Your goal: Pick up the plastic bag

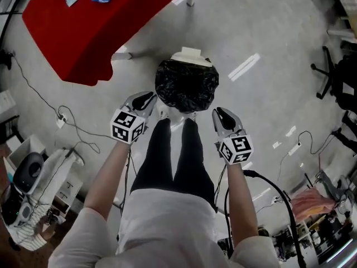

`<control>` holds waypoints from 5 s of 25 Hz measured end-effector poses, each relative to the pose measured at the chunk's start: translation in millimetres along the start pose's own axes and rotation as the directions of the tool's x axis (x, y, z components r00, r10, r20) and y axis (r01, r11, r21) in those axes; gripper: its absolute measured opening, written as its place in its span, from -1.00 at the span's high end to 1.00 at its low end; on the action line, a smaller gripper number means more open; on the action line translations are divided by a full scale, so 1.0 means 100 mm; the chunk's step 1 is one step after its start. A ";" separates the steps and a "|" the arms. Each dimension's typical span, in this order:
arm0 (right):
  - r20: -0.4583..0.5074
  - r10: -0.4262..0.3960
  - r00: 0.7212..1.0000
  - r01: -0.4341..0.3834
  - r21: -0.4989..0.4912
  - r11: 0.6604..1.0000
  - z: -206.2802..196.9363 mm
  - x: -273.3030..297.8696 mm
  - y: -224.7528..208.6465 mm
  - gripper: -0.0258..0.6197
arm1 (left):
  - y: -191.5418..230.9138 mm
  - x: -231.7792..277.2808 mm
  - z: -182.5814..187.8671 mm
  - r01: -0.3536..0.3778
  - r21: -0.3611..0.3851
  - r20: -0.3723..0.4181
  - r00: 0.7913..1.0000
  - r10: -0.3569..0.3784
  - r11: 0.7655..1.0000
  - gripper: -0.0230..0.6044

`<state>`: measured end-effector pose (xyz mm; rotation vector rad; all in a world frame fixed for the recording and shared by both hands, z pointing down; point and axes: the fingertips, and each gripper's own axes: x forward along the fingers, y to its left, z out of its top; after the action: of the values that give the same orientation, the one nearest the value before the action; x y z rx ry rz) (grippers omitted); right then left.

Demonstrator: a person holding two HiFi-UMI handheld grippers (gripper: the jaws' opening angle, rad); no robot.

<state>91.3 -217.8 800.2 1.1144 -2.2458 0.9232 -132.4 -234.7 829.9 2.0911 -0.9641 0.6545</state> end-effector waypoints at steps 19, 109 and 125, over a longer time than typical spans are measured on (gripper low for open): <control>-0.305 -0.063 0.950 0.157 0.292 0.944 -2.35 1.81 -1.49 -0.06 | 1.39 1.89 -1.98 -0.076 -0.352 -0.274 0.962 -0.025 0.933 0.03; 0.459 -0.084 0.884 0.154 -0.115 0.981 0.44 -3.95 2.40 0.91 | -2.57 -4.17 0.52 -0.028 0.234 0.362 0.930 -0.060 0.972 0.91; 0.459 0.039 0.888 0.073 -0.224 0.972 0.44 -4.31 2.39 0.92 | -3.13 -4.14 0.57 -0.079 0.180 0.454 0.891 -0.011 0.981 0.91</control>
<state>133.4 74.6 403.4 1.3458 -2.6279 0.3851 -119.4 37.0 384.8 2.4686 -1.2344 0.2815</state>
